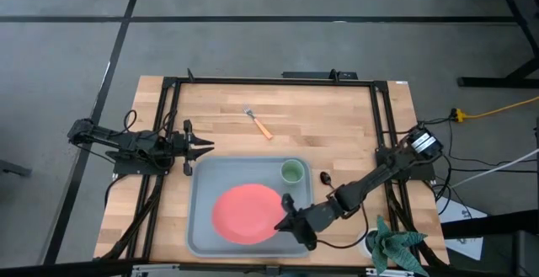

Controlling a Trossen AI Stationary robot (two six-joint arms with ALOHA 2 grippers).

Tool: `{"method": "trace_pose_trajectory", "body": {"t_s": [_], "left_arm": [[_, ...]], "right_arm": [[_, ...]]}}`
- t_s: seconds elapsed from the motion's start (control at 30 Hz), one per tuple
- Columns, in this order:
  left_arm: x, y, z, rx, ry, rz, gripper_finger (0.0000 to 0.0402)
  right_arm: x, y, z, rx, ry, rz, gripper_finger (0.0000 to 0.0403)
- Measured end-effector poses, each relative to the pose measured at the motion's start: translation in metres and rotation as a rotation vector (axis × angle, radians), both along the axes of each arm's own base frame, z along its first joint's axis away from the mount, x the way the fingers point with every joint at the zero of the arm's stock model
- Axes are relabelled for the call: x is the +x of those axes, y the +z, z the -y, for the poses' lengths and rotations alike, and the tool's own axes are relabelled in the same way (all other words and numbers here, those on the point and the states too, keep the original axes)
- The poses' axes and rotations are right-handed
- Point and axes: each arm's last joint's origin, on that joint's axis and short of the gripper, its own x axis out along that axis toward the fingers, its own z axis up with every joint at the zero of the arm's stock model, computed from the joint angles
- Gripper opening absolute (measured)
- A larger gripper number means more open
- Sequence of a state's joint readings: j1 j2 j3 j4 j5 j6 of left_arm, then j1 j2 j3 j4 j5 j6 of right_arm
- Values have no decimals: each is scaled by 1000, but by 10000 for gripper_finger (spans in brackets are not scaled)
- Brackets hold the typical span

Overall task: Pick and place plate/cup/fork/spoon on tray
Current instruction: Put the pink plate on the gray serving tray to the bottom left of the green cup, then put the black spoon on the gray serving tray to the right of the pink plate

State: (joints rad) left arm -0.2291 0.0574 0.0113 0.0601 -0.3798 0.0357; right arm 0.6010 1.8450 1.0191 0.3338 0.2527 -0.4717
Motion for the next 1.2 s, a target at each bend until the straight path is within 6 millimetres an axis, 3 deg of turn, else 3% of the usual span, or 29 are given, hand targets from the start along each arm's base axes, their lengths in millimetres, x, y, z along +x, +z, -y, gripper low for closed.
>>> {"method": "trace_pose_trajectory", "body": {"t_s": [0.13,0.3,0.9,1.2], "left_arm": [[0,0,0,0,0,0,69],[0,0,0,-20,0,3,69],[0,0,0,-26,0,4,69],[0,0,0,-29,0,5,69]], "right_arm": [[2,-15,-2,-15,23,-46,6],[2,-29,-3,-20,10,-90,41],[0,-32,-2,92,-37,-177,65],[0,-32,-2,121,-47,-188,113]]}}
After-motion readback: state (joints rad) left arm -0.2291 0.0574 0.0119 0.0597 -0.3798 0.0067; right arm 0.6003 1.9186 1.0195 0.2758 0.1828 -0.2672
